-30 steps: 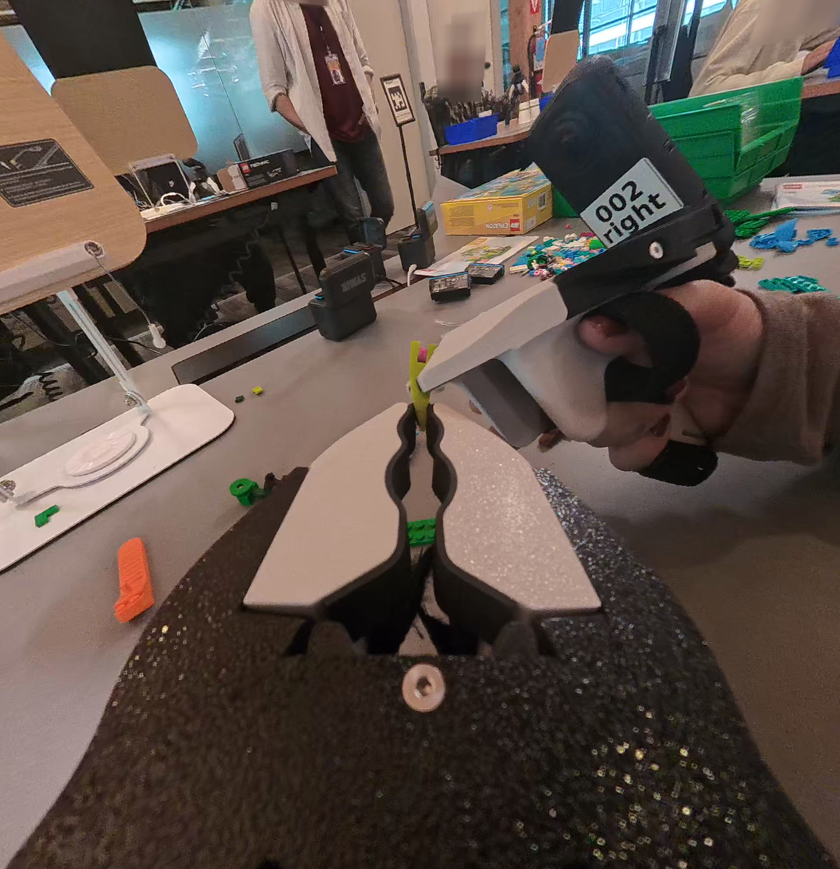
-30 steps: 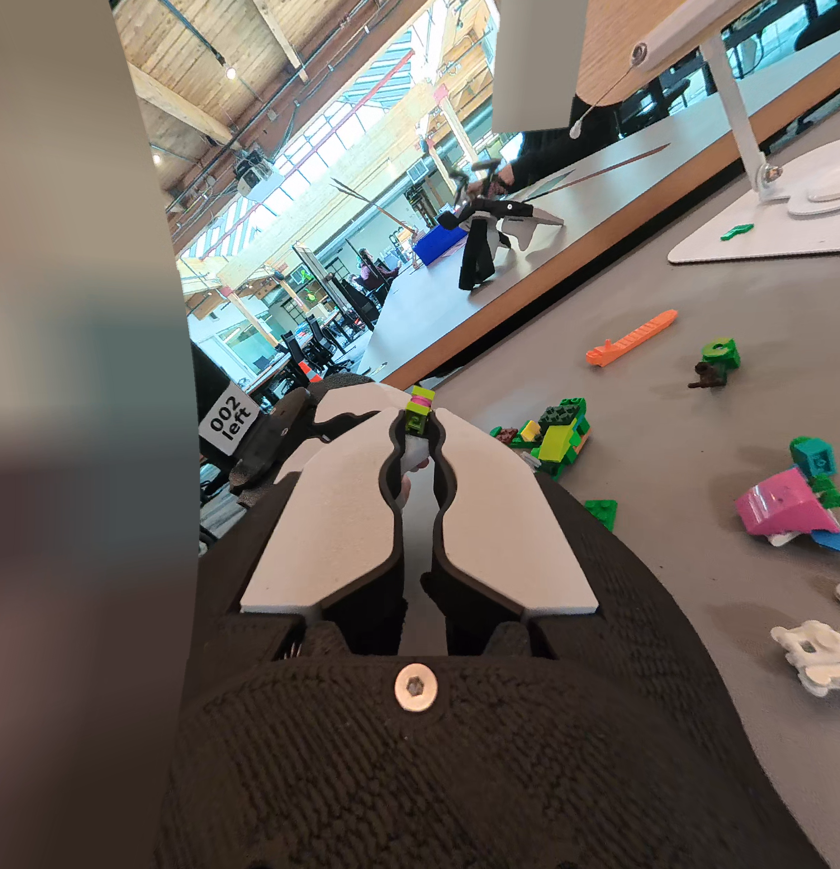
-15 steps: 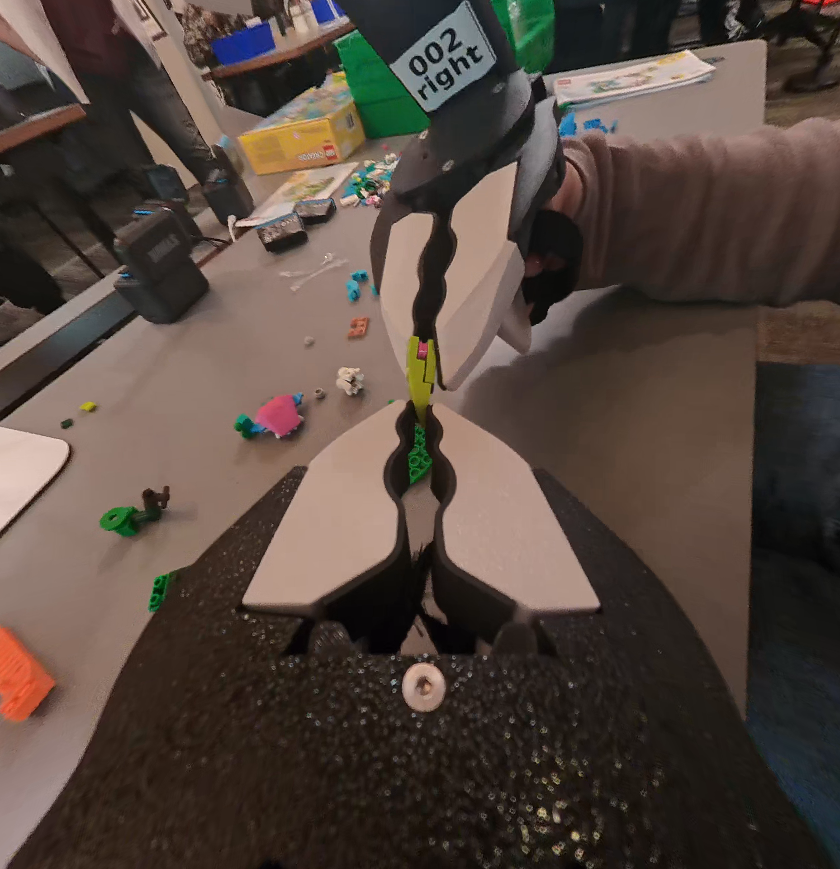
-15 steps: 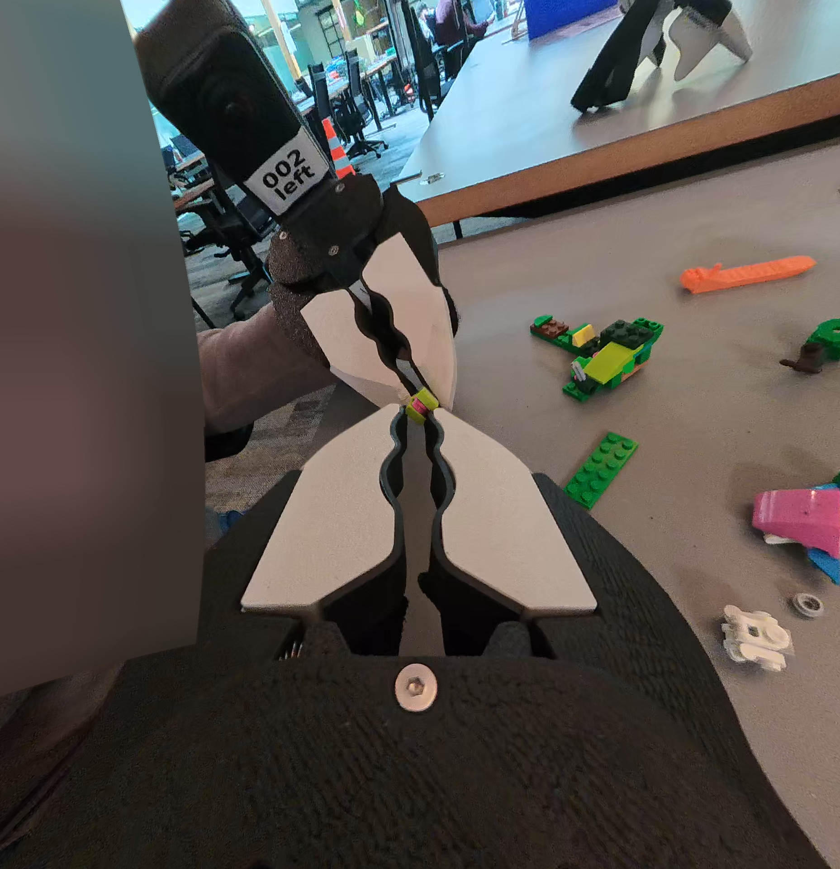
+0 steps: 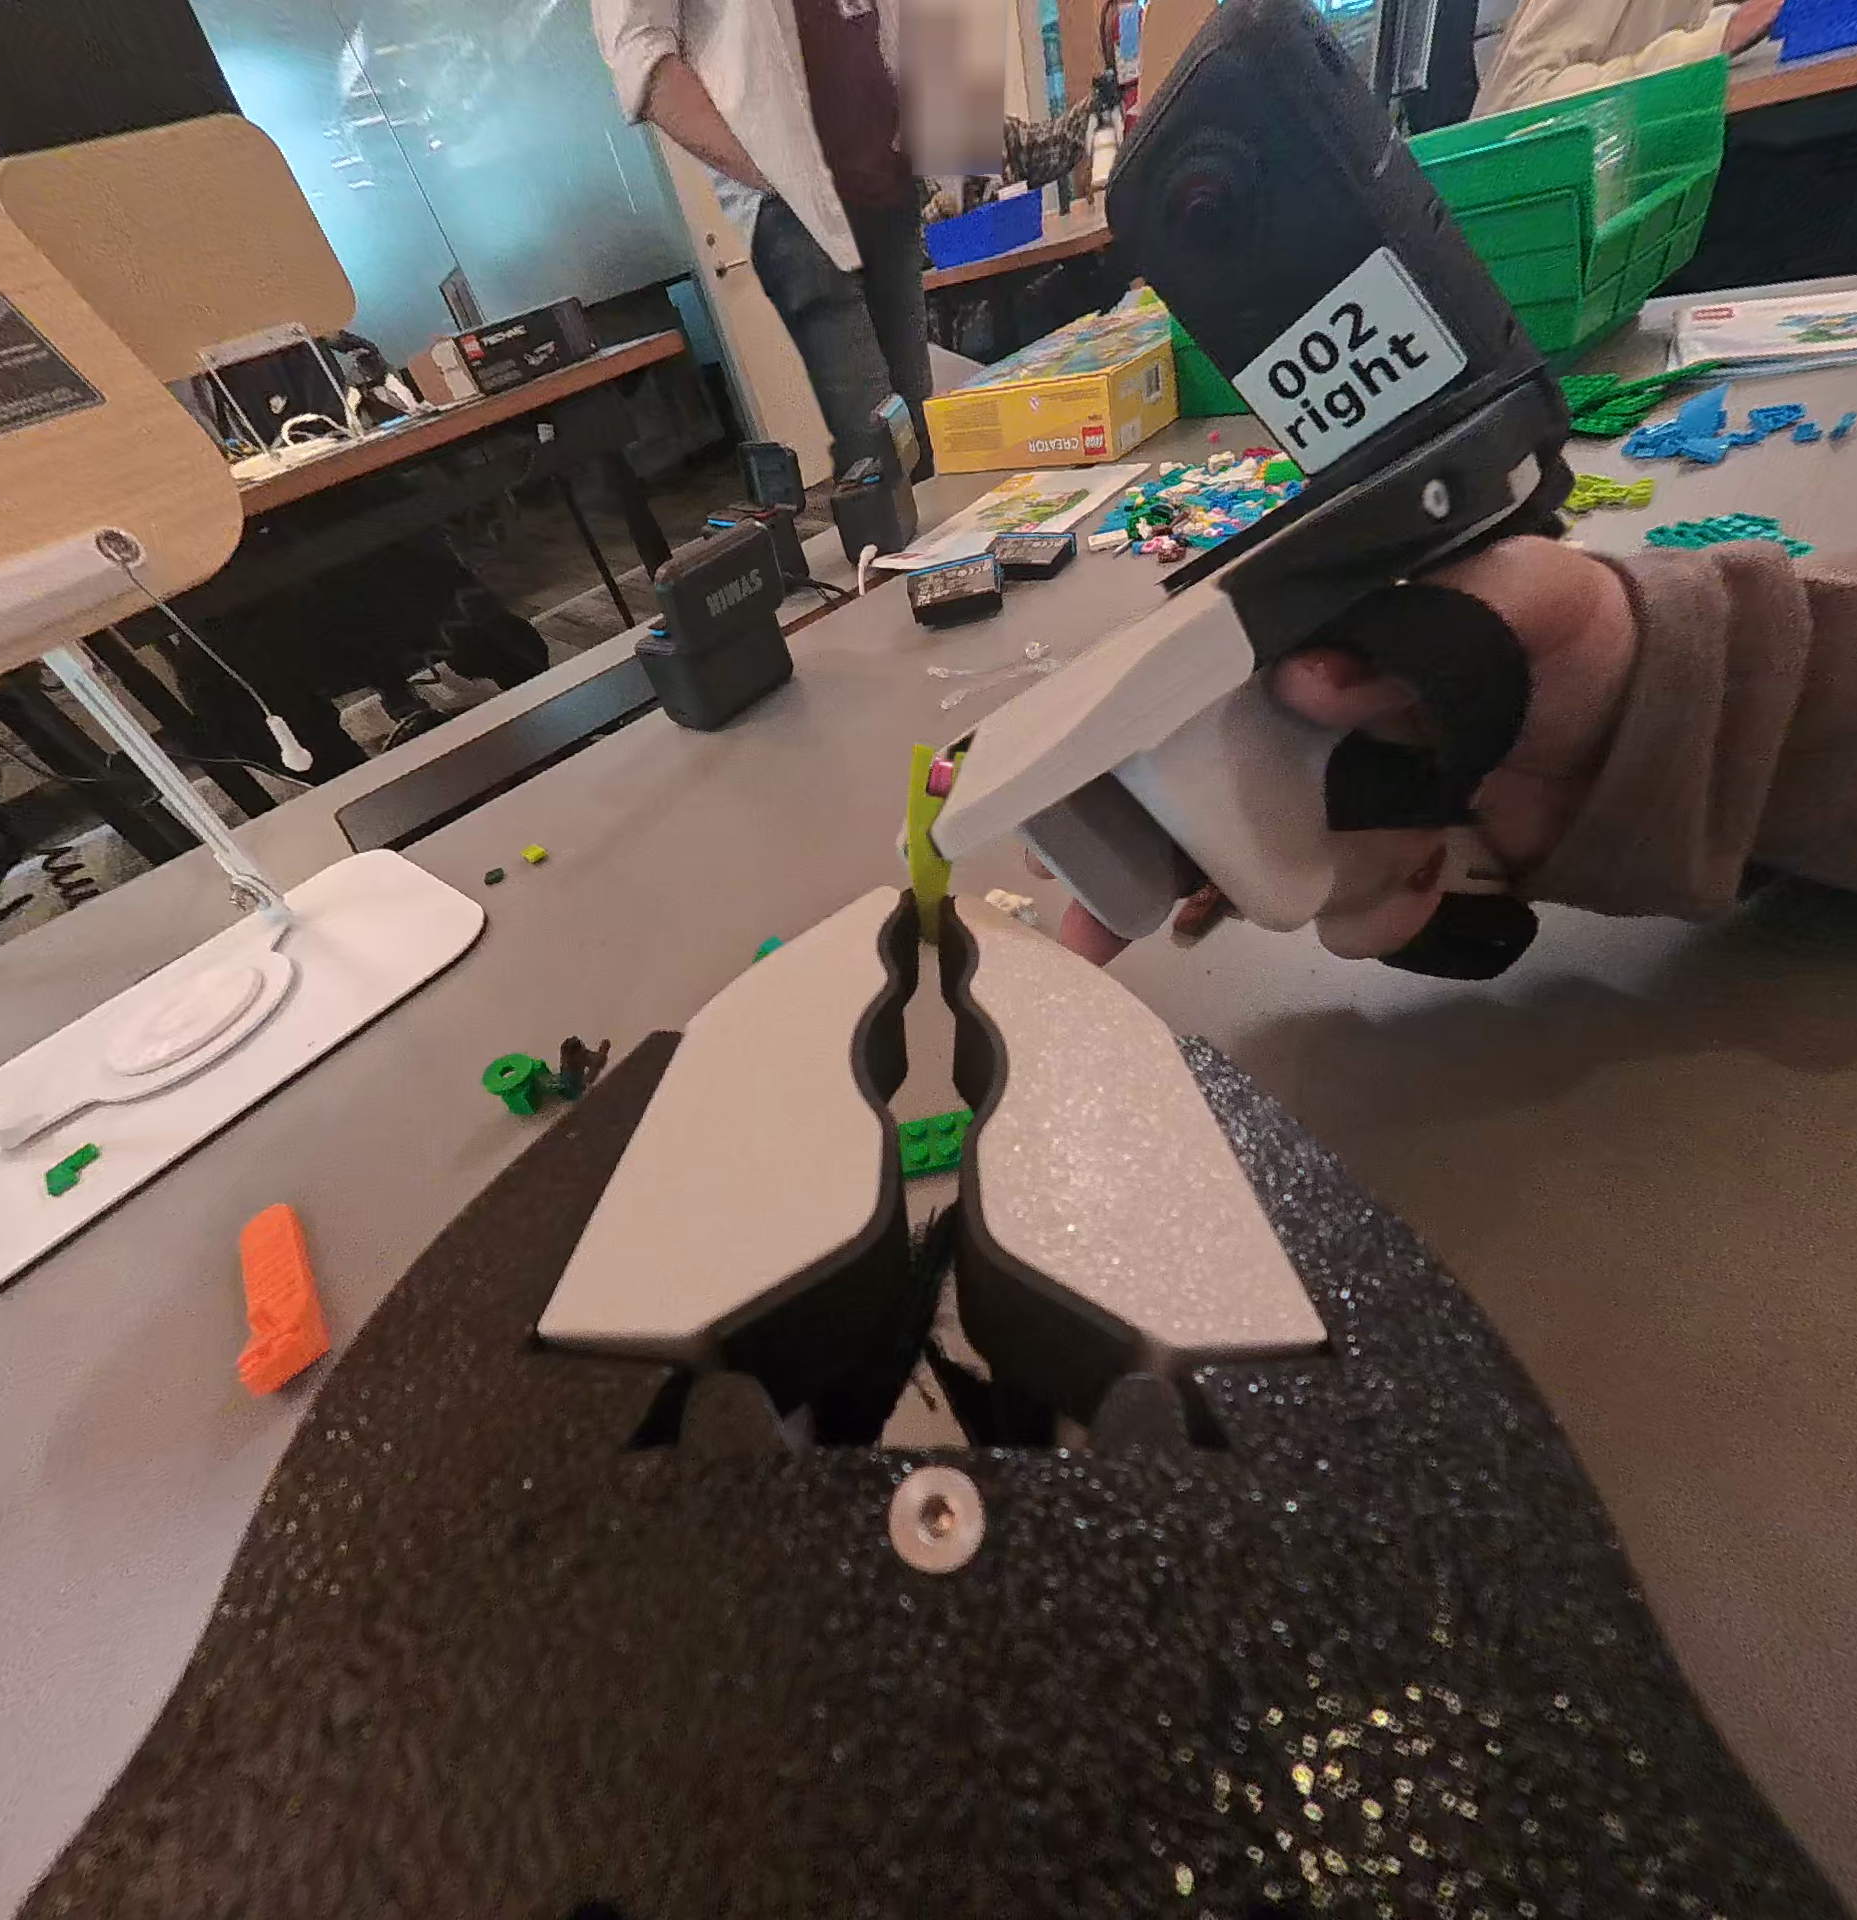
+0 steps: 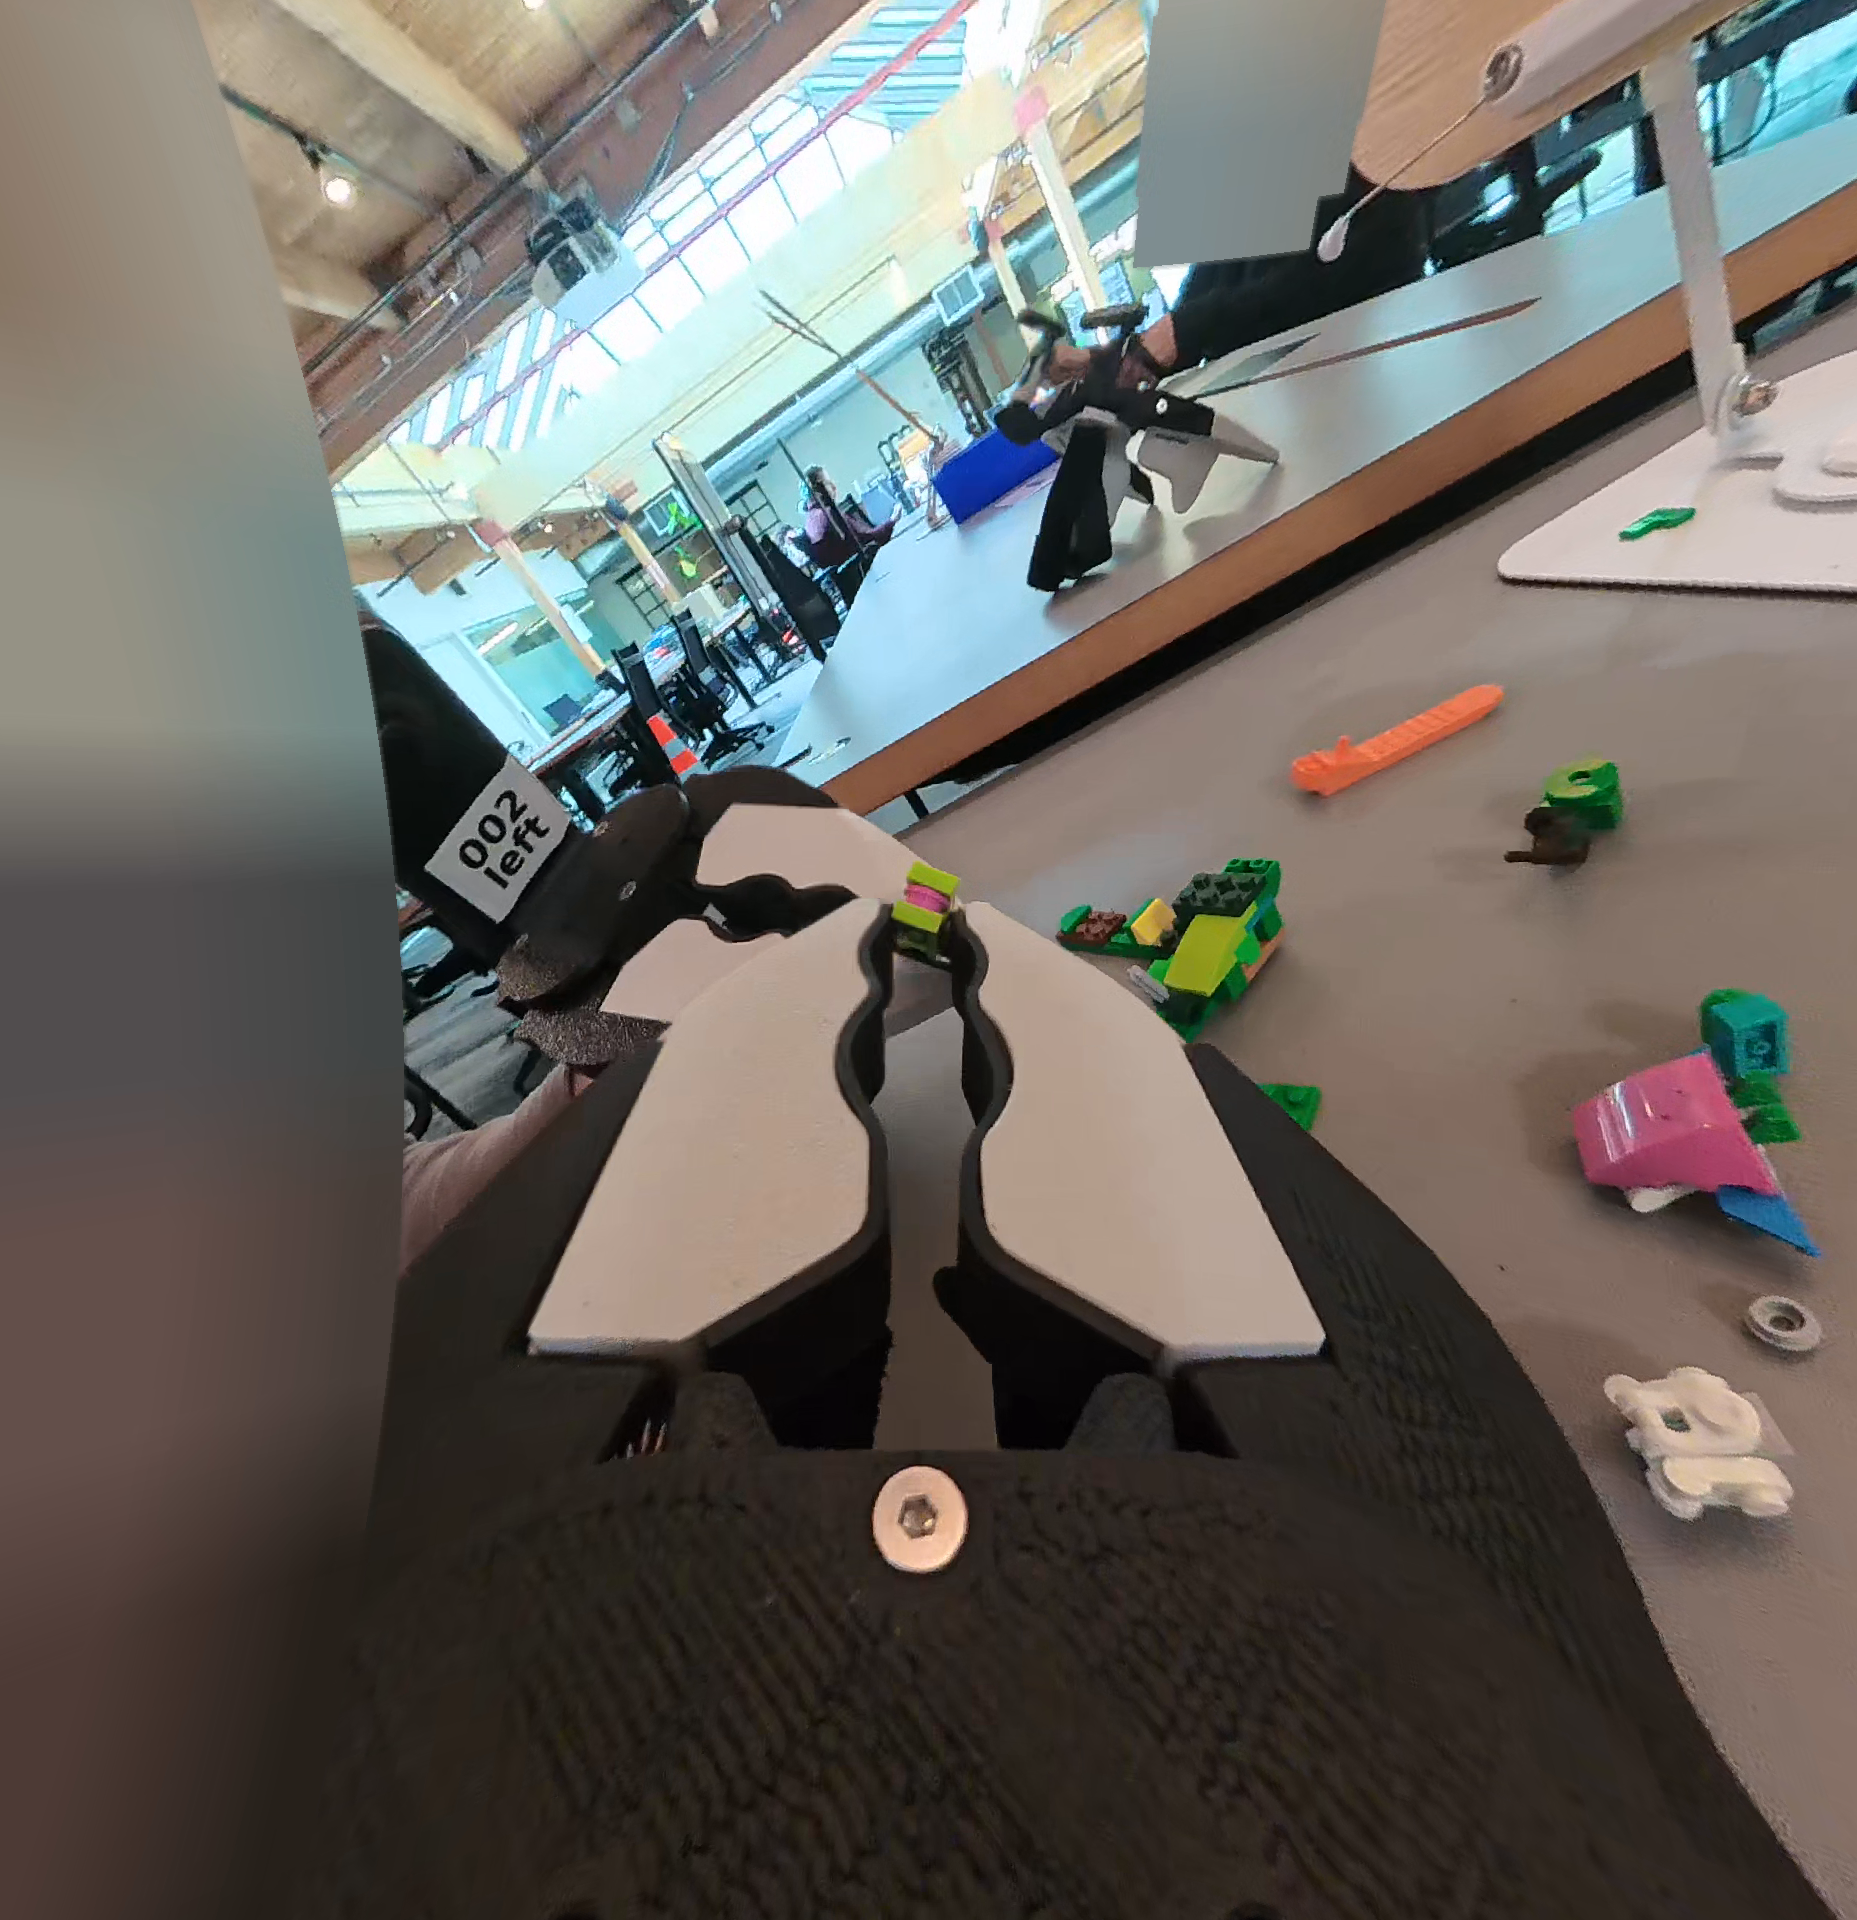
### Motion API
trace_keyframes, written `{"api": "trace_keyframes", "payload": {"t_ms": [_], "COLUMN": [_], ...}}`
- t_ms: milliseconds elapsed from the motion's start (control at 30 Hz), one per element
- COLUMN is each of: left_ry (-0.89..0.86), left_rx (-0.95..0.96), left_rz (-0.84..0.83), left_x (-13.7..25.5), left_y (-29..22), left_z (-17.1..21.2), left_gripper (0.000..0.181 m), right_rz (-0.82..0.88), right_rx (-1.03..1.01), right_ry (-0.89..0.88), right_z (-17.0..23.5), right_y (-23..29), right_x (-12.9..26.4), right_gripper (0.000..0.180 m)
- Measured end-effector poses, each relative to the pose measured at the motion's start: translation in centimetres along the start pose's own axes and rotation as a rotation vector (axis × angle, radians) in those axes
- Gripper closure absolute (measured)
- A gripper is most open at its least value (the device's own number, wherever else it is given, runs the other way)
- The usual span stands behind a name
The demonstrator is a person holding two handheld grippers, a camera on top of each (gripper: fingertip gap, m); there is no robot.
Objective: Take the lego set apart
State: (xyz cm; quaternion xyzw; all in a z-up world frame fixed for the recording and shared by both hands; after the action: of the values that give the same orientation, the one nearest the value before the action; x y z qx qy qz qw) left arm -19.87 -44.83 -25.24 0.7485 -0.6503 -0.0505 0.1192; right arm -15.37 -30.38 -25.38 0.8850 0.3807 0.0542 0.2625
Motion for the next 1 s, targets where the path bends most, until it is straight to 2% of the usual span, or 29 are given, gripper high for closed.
{"api": "trace_keyframes", "payload": {"t_ms": [167,400,500,600,667,800,900,1000], "left_ry": [0.01,0.047,0.076,0.08,0.081,0.032,-0.029,-0.079], "left_rx": [-0.026,0.012,0.023,0.02,0.013,0.076,0.113,0.09], "left_rz": [0.002,0.31,0.327,0.228,0.101,-0.066,-0.137,-0.175], "left_x": [0.1,1.1,1.2,1.1,1.1,0.8,0.6,0.2], "left_y": [0.0,-0.2,0.0,0.7,1.5,2.2,2.0,1.2], "left_z": [-0.1,0.4,0.8,0.9,1.1,1.0,0.8,0.6], "left_gripper": [0.177,0.178,0.178,0.178,0.178,0.177,0.177,0.177], "right_rz": [0.002,-0.122,-0.116,-0.051,0.017,0.146,0.31,0.517], "right_rx": [-0.001,0.277,0.325,0.369,0.415,0.534,0.631,0.676], "right_ry": [0.014,0.289,0.373,0.423,0.45,0.523,0.526,0.437], "right_z": [-0.1,0.5,1.2,1.7,1.9,1.5,0.2,-0.9], "right_y": [0.1,1.5,1.5,1.1,0.7,0.7,2.0,3.7], "right_x": [0.0,1.1,0.9,0.7,0.6,1.3,3.9,8.9], "right_gripper": [0.173,0.173,0.173,0.173,0.173,0.173,0.173,0.173]}}
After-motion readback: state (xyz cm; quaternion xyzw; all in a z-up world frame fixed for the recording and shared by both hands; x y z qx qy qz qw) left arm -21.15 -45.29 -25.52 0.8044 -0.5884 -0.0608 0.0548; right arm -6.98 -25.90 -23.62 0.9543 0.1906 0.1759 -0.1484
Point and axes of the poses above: each gripper's, where its closed fingertips meet, x back along the fingers, z out of its underside, y = z × x across the jaws, the point moved 9 cm from there along x, back along the fingers, and after that the axes turned 5 degrees about -y, right-handed, at the moved point
